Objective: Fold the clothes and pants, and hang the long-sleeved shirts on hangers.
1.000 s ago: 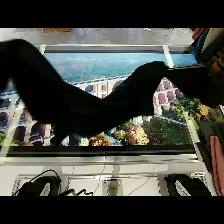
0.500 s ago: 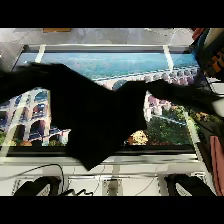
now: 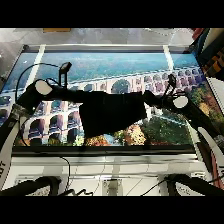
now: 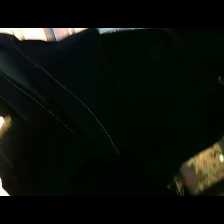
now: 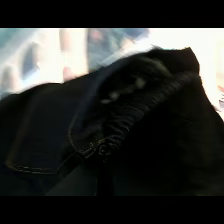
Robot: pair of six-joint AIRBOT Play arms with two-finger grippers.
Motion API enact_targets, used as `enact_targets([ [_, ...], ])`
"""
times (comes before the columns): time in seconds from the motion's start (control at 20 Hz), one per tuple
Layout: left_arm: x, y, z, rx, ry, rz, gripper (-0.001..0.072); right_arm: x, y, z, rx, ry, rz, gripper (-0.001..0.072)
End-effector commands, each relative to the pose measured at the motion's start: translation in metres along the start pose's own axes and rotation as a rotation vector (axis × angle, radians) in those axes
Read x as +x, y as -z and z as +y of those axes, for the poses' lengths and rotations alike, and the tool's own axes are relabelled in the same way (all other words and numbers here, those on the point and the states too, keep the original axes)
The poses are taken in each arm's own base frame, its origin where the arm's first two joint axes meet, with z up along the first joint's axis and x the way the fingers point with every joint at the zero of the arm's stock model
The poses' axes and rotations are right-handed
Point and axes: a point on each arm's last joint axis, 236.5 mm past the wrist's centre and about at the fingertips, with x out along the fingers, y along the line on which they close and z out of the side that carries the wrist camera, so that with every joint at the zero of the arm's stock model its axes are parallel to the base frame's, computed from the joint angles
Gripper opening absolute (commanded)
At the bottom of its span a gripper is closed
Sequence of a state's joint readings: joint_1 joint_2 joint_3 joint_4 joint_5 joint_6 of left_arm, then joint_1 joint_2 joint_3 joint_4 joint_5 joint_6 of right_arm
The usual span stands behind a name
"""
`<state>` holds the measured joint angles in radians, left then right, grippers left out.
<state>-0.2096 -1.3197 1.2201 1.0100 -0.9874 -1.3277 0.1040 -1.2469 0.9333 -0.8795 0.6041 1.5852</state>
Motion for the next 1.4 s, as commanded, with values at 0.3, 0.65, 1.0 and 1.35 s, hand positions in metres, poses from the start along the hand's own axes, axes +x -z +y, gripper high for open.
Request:
enact_targets([
  [0.3, 0.012, 0.188, -0.001, -0.248, -0.007, 0.627, 0.0022, -0.014, 0.08, -0.061, -0.255, 0.175, 0.382, 0.0041],
  [0.65, 0.048, 0.239, -0.025, -0.41, 0.061, 0.627, 0.0257, 0.01, 0.083, -0.082, -0.297, 0.23, 0.395, 0.0657],
  [1.0, 0.039, 0.178, -0.032, -0.358, 0.111, 0.46, 0.072, -0.018, -0.05, -0.076, -0.503, 0.399, 0.087, 0.0688],
  [1.35, -0.078, 0.054, -0.016, -0.194, 0.02, -0.02, 0.0673, -0.009, -0.067, -0.135, -0.189, 0.286, 0.241, 0.0674],
])
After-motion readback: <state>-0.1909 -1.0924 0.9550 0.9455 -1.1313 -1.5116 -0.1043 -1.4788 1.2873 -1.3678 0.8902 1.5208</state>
